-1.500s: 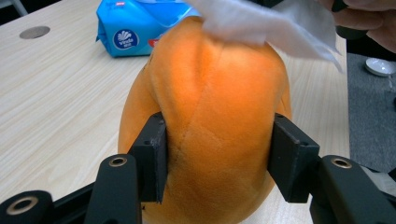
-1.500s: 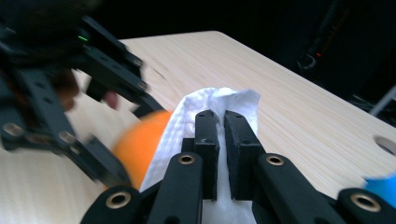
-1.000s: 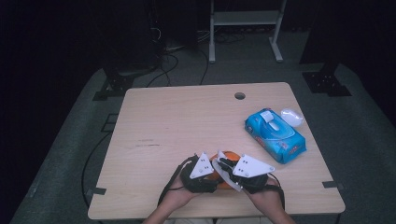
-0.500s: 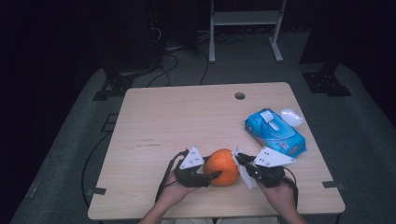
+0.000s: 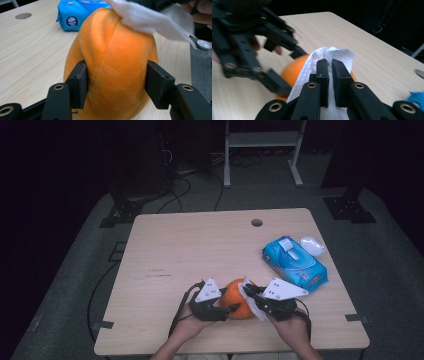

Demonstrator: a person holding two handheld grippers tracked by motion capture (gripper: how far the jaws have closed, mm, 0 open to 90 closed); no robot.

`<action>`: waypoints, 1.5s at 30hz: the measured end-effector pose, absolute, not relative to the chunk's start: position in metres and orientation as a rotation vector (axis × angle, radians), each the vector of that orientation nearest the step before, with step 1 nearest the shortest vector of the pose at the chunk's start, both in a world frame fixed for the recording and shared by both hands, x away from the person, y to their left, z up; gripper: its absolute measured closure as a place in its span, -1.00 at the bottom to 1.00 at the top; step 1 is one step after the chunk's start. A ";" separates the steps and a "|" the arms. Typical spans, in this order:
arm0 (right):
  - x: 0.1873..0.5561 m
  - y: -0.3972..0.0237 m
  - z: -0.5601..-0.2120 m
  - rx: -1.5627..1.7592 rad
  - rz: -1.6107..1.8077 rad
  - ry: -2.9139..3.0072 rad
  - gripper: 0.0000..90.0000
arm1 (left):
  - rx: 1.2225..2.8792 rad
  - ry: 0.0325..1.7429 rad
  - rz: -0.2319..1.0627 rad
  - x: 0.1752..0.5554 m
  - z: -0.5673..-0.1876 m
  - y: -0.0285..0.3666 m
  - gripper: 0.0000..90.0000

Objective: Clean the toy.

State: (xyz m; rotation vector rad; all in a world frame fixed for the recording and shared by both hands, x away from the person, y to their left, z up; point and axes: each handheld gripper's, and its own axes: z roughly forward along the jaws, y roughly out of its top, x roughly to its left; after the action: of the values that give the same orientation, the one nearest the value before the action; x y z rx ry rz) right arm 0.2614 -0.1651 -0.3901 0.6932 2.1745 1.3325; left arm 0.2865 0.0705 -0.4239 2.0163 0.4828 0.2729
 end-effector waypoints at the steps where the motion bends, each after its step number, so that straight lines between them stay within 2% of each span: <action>1: 0.263 -0.168 -0.391 0.703 1.334 2.170 0.85 | 2.013 0.476 0.275 0.287 -0.424 0.071 -0.10; 3: 0.265 -0.173 -0.394 0.723 1.338 2.170 0.85 | 1.994 0.463 0.270 0.288 -0.425 0.072 -0.19; 8: 0.264 -0.173 -0.395 0.717 1.335 2.177 0.85 | 1.975 0.435 0.260 0.297 -0.430 0.074 -0.72; 10: 0.265 -0.173 -0.395 0.721 1.340 2.176 0.85 | 1.971 0.439 0.228 0.302 -0.436 0.073 -0.78; 12: 0.265 -0.173 -0.395 0.730 1.345 2.179 0.85 | 1.961 0.441 0.192 0.303 -0.439 0.072 -0.70; 15: 0.265 -0.173 -0.394 0.730 1.351 2.176 0.85 | 1.997 0.425 0.237 0.298 -0.430 0.072 -0.17; 16: 0.264 -0.173 -0.393 0.724 1.366 2.167 0.85 | 2.007 0.427 0.248 0.297 -0.426 0.072 -0.08; 19: 0.259 -0.168 -0.386 0.685 1.398 2.159 0.85 | 2.028 0.434 0.288 0.290 -0.418 0.071 -0.01; 26: 0.249 -0.149 -0.382 0.586 1.385 2.190 0.85 | 2.060 0.423 0.282 0.281 -0.409 0.071 0.05; 32: 0.263 -0.167 -0.391 0.706 1.410 2.172 0.85 | 2.070 0.444 0.289 0.279 -0.408 0.077 0.04; 39: 0.253 -0.154 -0.388 0.636 1.402 2.185 0.85 | 2.066 0.428 0.294 0.282 -0.411 0.074 -0.04; 40: 0.254 -0.154 -0.389 0.642 1.400 2.187 0.85 | 2.055 0.424 0.295 0.283 -0.413 0.075 -0.09; 45: 0.262 -0.164 -0.396 0.690 1.391 2.191 0.85 | 1.992 0.419 0.281 0.290 -0.421 0.075 -0.63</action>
State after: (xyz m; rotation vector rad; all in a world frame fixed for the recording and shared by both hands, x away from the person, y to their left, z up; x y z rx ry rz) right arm 0.2616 -0.1641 -0.3961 0.6899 2.1912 1.3913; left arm 0.2899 0.0751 -0.4214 1.9918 0.4188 0.2806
